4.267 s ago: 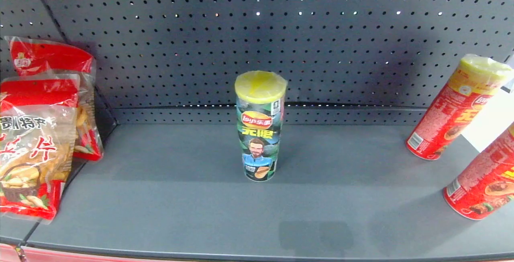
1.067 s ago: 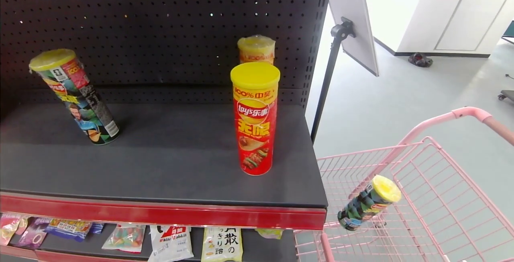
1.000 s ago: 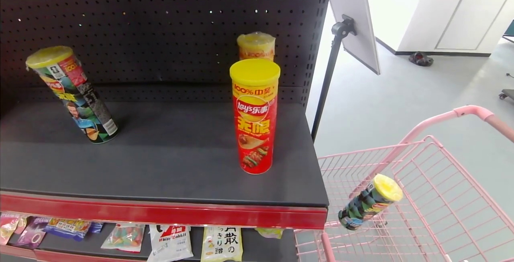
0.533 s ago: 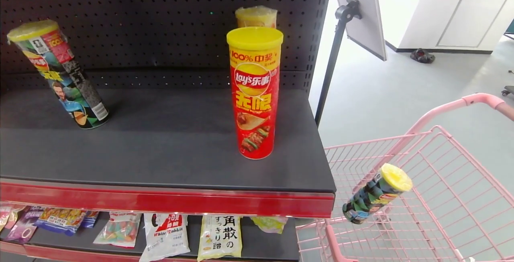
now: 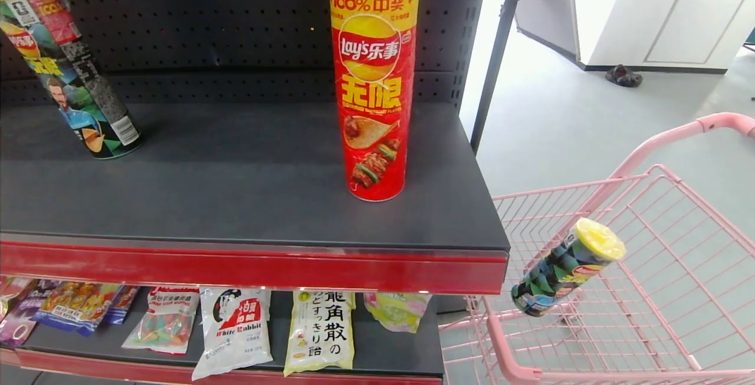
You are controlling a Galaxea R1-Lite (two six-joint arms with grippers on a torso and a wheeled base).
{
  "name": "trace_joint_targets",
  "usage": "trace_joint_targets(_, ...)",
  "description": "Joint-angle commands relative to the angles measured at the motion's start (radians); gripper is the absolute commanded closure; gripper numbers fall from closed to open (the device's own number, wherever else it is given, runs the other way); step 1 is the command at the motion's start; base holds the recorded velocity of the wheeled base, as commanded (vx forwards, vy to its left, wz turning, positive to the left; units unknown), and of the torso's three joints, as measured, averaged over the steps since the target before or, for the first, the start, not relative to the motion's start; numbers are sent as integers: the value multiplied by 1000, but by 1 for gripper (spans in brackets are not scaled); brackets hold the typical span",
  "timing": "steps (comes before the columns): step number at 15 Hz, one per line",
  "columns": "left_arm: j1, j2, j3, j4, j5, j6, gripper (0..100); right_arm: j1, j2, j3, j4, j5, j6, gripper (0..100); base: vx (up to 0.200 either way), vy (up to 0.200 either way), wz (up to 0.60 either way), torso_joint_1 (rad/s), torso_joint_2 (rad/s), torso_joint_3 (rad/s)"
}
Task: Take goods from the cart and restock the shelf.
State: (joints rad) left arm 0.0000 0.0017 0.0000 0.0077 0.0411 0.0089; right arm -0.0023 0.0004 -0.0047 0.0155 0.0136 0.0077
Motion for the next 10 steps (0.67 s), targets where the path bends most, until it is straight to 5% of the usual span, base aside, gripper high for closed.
trace_joint_targets(1, 0, 1, 0, 0, 0, 0, 0, -1, 1, -1, 0, 0, 0, 0, 0, -200, 0, -22, 46, 32)
trace_joint_targets(10, 0, 1, 0, 0, 0, 0, 0, -1, 1, 0, 0, 0, 0, 0, 0, -178, 0, -2, 9, 7)
